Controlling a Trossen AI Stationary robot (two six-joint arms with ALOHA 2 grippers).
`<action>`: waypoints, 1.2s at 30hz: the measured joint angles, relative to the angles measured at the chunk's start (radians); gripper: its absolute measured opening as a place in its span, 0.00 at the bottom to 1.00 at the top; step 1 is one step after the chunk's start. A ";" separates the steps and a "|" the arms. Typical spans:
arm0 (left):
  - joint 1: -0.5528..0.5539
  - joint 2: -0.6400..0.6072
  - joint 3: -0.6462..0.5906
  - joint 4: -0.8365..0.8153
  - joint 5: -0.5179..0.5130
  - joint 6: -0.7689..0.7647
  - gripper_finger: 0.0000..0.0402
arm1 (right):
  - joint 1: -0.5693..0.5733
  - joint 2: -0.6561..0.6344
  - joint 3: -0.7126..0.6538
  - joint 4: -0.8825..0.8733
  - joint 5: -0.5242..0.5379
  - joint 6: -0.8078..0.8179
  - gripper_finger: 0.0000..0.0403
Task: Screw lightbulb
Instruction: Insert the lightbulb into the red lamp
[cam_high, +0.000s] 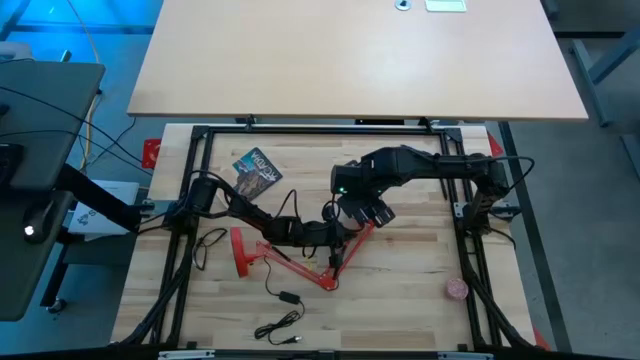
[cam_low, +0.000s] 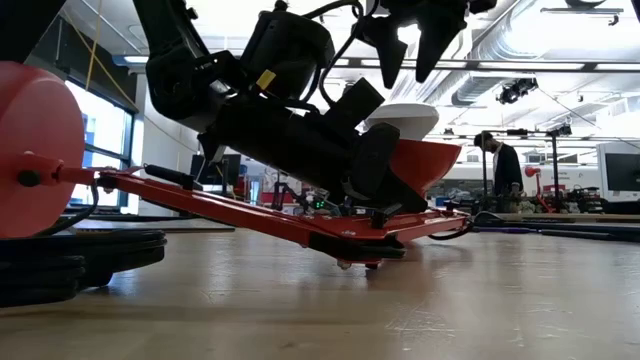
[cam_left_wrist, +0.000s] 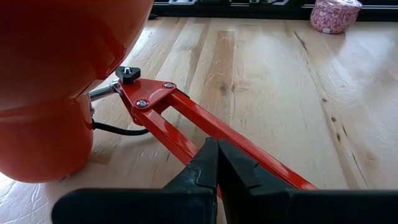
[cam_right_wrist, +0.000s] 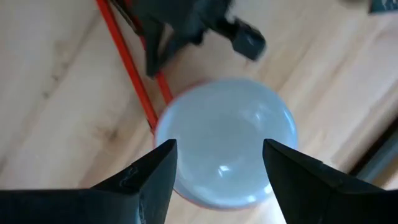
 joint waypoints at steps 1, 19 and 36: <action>0.000 0.000 0.000 0.000 0.001 0.000 0.00 | -0.001 0.000 0.000 -0.005 0.018 -0.003 0.57; 0.000 0.000 0.000 -0.002 0.001 -0.058 0.00 | -0.010 0.035 -0.011 0.013 0.048 -0.029 0.57; 0.000 0.000 0.000 -0.002 0.001 -0.016 0.00 | -0.009 0.028 -0.064 0.034 0.079 -0.007 0.57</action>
